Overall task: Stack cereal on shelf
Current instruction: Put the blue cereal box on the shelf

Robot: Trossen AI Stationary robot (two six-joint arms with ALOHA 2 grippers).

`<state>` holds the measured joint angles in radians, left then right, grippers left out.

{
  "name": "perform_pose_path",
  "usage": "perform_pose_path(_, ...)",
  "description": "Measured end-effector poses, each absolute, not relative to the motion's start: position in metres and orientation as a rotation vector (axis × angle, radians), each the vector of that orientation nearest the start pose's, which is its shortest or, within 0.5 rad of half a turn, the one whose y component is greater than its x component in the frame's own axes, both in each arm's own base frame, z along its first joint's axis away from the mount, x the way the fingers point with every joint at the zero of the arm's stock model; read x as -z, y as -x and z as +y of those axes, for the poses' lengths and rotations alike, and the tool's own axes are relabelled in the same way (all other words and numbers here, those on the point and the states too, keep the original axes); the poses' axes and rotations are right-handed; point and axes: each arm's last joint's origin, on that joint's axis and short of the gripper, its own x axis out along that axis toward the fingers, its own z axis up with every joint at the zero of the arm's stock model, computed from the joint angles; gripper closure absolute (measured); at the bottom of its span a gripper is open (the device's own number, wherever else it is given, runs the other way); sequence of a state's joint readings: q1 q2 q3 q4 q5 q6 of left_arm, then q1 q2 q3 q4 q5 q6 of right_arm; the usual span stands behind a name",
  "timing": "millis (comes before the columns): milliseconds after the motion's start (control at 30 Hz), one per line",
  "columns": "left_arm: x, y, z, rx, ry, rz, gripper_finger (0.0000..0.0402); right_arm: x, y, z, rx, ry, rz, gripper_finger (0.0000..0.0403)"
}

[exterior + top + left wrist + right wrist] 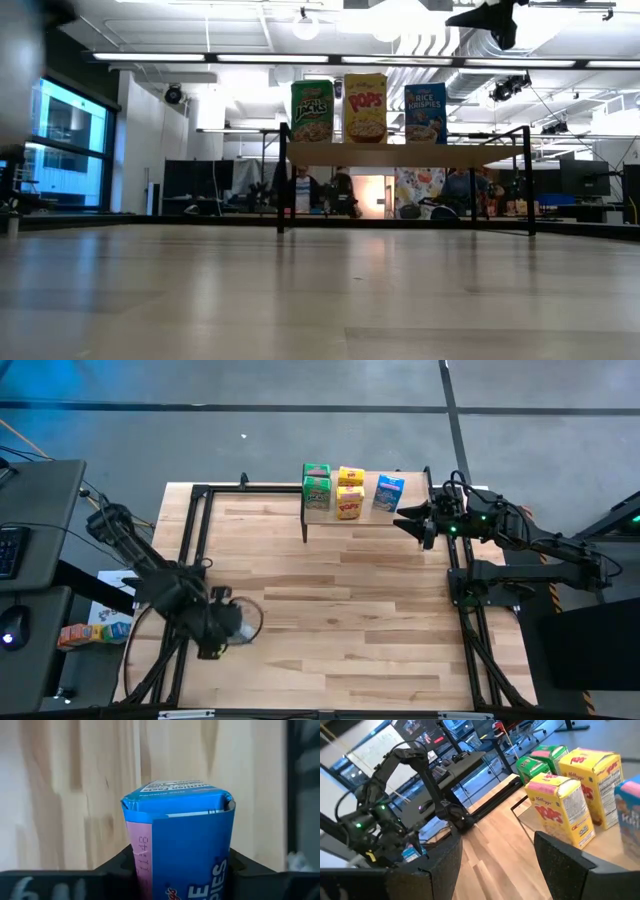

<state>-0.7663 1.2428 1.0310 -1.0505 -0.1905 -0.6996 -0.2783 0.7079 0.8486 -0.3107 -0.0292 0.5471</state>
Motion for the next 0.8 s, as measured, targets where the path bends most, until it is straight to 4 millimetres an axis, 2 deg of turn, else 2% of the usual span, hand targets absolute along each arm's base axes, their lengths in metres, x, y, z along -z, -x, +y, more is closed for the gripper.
perform_pose_path(133, -0.306, -0.185, -0.124, 0.041, 0.039, 1.077, 0.0273, -0.352, -0.148, -0.041, 0.286, -0.654, 0.079, 0.0163)
perform_pose_path(200, -0.321, -0.200, -0.110, -0.002, 0.046, 1.023, 0.0273, -0.354, -0.156, -0.040, 0.221, -0.679, 0.063, 0.0163)
perform_pose_path(367, -0.343, -0.229, -0.079, -0.054, 0.090, 0.980, 0.0273, -0.352, -0.194, -0.023, 0.003, -0.636, 0.070, 0.0163)
perform_pose_path(567, -0.353, -0.256, -0.062, -0.077, 0.130, 0.958, 0.0273, -0.328, -0.250, 0.012, -0.118, -0.406, 0.237, 0.0163)
perform_pose_path(700, -0.350, -0.274, -0.062, -0.072, 0.157, 0.905, 0.0273, -0.316, -0.278, 0.030, -0.182, -0.280, 0.308, 0.0163)
perform_pose_path(800, -0.345, -0.285, -0.064, -0.059, 0.148, 0.881, 0.0273, -0.308, -0.294, 0.038, -0.198, -0.260, 0.349, 0.0163)
